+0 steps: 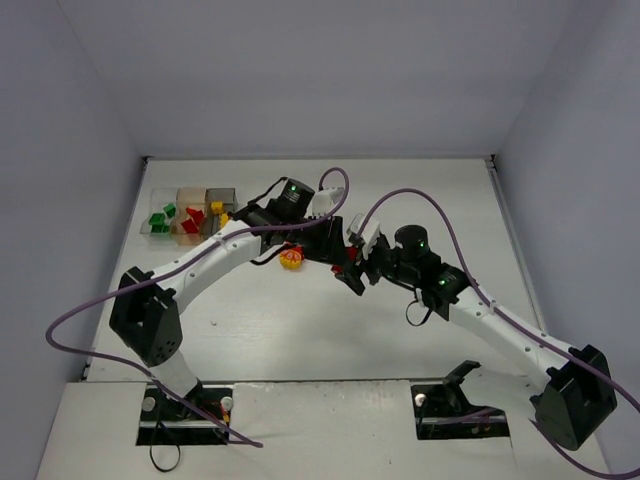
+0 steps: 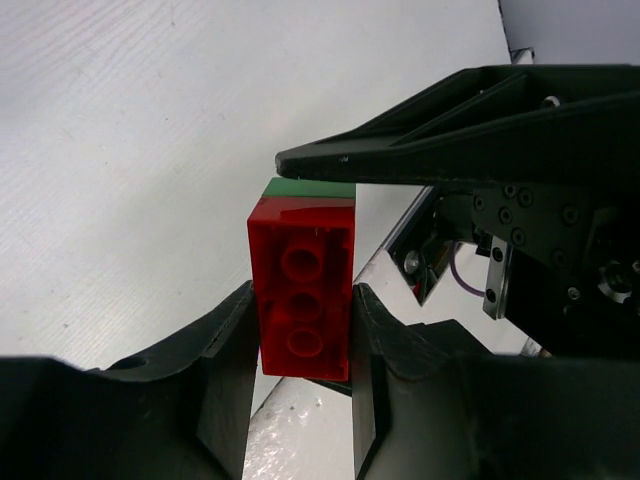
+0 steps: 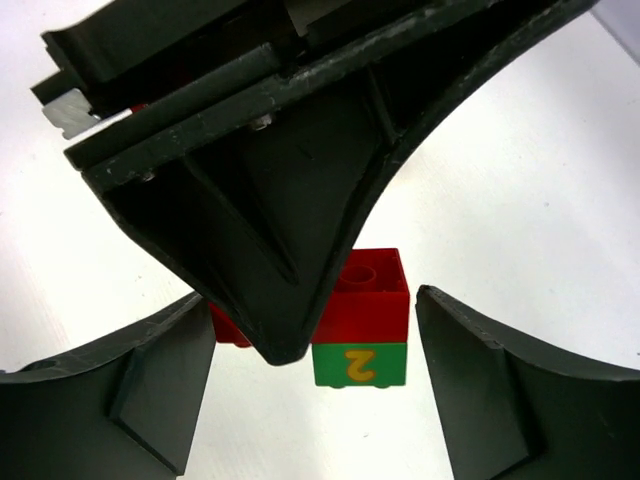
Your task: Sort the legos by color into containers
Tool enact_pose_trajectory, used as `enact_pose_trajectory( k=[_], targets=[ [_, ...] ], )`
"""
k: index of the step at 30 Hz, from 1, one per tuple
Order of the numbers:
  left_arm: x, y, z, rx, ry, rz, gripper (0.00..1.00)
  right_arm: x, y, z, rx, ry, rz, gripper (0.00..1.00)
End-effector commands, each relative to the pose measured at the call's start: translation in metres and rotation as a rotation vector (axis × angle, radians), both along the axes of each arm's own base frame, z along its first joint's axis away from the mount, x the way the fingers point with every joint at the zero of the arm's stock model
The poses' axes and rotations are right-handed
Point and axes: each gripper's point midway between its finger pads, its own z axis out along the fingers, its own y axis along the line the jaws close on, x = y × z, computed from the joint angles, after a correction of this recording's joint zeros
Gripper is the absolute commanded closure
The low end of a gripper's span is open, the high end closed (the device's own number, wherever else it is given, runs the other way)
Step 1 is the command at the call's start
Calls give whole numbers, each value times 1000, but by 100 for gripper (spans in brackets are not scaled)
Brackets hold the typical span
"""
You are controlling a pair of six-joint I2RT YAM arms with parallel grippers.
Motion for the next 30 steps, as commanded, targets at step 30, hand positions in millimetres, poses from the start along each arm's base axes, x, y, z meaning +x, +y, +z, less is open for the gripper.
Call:
enact_pose_trajectory(
  k=[30],
  targets=[
    [5,31,64,-130,-138,-20,98,36,3,43,57,-180,-98,29]
  ],
)
